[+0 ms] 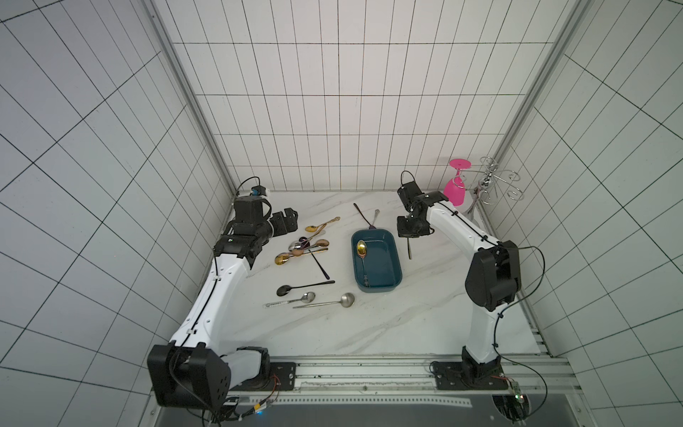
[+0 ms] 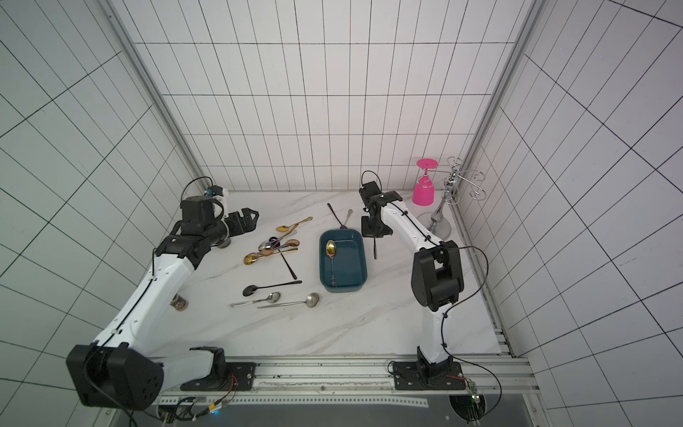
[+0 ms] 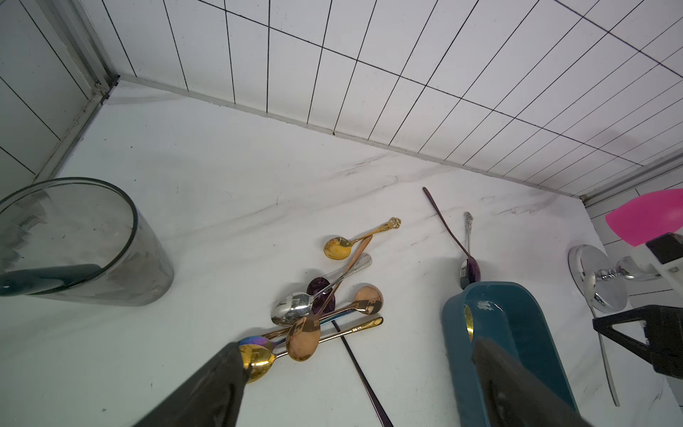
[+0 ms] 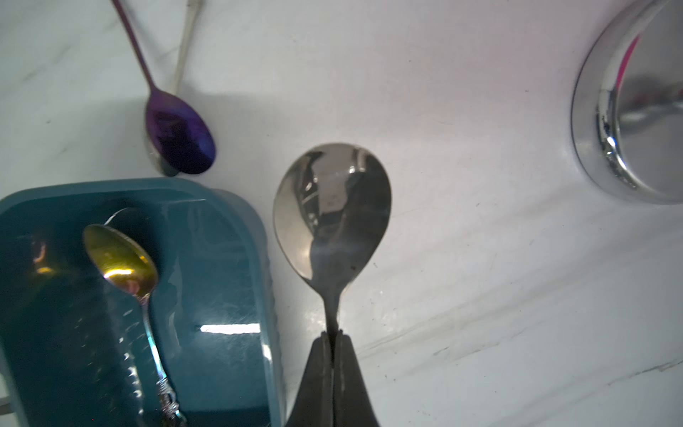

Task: Put the spoon into the storage box
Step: Pick up the spoon from the center of the board, then place the spoon in the storage box.

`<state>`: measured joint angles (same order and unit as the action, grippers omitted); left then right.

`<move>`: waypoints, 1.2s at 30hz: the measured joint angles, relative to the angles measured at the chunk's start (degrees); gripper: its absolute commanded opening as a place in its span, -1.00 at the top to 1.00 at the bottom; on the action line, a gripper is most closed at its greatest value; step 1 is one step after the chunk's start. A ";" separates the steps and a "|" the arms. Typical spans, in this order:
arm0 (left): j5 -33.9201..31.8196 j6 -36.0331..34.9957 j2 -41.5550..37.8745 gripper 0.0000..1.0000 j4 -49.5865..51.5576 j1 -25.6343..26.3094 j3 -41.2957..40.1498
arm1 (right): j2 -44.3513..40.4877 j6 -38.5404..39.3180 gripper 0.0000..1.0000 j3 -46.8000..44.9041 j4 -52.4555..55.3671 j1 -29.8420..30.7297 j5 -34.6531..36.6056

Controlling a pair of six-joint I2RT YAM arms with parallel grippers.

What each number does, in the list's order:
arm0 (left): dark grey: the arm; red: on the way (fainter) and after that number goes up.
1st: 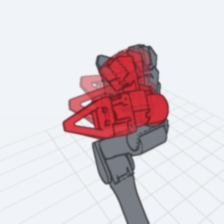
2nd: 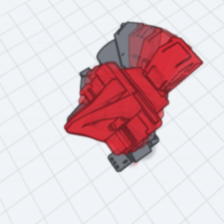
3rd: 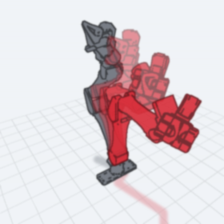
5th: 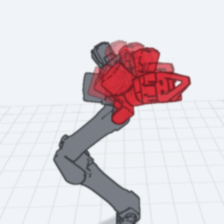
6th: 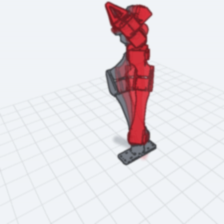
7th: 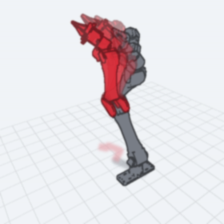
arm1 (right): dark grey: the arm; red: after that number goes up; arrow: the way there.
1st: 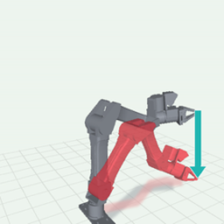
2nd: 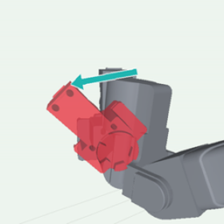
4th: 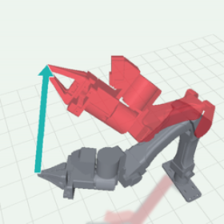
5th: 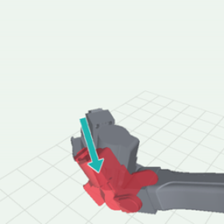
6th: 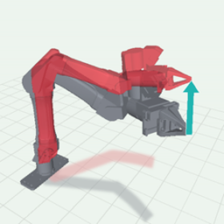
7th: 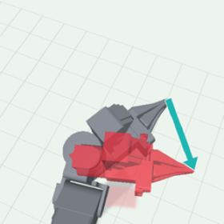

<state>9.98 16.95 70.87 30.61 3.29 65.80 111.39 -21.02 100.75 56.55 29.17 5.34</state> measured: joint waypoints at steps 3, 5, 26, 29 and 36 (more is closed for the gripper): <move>0.00 0.02 0.00 -0.95 0.00 -0.02 0.00 | -0.72 -2.01 1.00 0.13 0.07 3.43 -0.15; 0.00 0.00 0.00 -0.95 0.00 -0.02 0.00 | -0.57 -3.26 1.00 0.17 0.13 5.42 -0.28; 0.02 0.02 0.00 -0.95 0.00 -0.02 0.00 | 9.05 -11.04 0.99 -0.76 -6.86 11.78 -6.67; 0.02 0.00 0.00 -0.95 0.00 -0.02 0.00 | 9.60 -11.45 0.96 -1.36 -7.87 11.89 -6.99; 0.00 -0.04 0.00 -0.95 0.00 -0.02 0.00 | 13.07 -11.80 0.83 -1.99 -9.09 12.22 -7.69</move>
<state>9.98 16.91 70.87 30.61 3.27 65.80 124.46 -32.82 98.76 47.46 41.39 -2.35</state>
